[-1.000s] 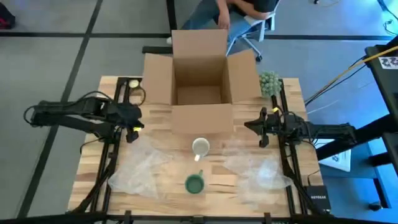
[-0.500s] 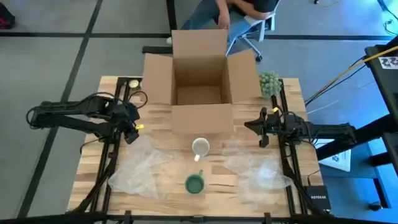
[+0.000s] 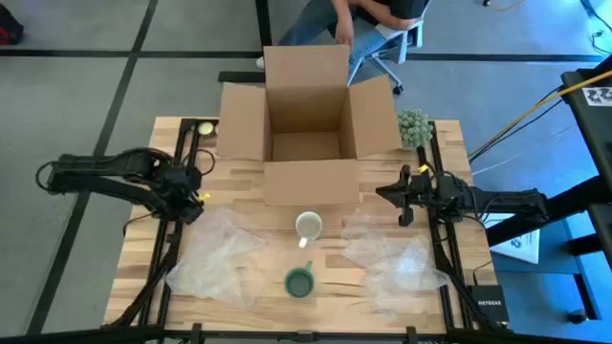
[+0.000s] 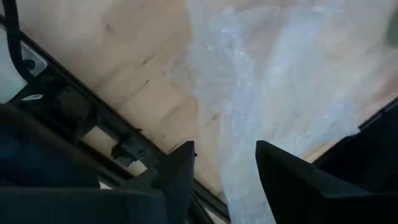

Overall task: Wrap mug
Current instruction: Wrap the green mug with bubble wrap

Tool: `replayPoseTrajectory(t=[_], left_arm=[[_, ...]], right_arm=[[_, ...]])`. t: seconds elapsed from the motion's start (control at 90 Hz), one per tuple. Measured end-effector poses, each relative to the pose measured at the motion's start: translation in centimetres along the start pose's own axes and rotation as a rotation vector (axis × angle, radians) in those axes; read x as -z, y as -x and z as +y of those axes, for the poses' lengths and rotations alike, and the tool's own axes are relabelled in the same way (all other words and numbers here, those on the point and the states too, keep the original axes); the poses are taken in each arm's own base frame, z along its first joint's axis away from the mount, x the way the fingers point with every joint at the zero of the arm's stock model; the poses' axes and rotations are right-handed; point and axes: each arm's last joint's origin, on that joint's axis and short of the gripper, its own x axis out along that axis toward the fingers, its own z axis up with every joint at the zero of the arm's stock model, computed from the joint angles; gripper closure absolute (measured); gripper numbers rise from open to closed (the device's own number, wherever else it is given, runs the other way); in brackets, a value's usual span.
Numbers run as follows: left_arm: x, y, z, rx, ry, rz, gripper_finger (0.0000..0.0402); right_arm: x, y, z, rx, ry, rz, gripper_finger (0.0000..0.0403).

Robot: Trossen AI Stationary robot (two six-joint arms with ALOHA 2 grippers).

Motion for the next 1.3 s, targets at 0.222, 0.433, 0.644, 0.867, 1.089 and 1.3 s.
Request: replayPoseTrajectory(t=[0.222, 0.433, 0.644, 0.867, 1.089, 1.3], left_arm=[[-0.2, -2.7, -0.1, 0.012, 0.010, 0.026, 0.0246], [-0.5, -3.9, -0.6, 0.045, -0.013, 0.004, 0.0248], [-0.6, -4.2, -1.9, 0.107, -0.079, -0.025, 0.0322], [-0.7, -4.3, -2.8, 0.087, -0.139, -0.076, 0.0398], [-0.9, 2.8, -4.1, 0.054, -0.203, -0.392, 0.0401], [-0.3, 7.9, -3.6, -0.016, -0.258, -0.623, 0.0402]], right_arm=[[0.0, 0.0, 0.0, 0.000, 0.000, 0.000, 0.0388], [0.0, 0.0, 0.0, 0.000, 0.000, 0.000, 0.0388], [0.0, 0.0, 0.0, 0.000, 0.000, 0.000, 0.0388], [0.0, 0.0, 0.0, 0.000, 0.000, 0.000, 0.0388], [0.0, 0.0, 0.0, 0.000, 0.000, 0.000, 0.0388], [0.0, 0.0, 0.0, 0.000, 0.000, 0.001, 0.0388]])
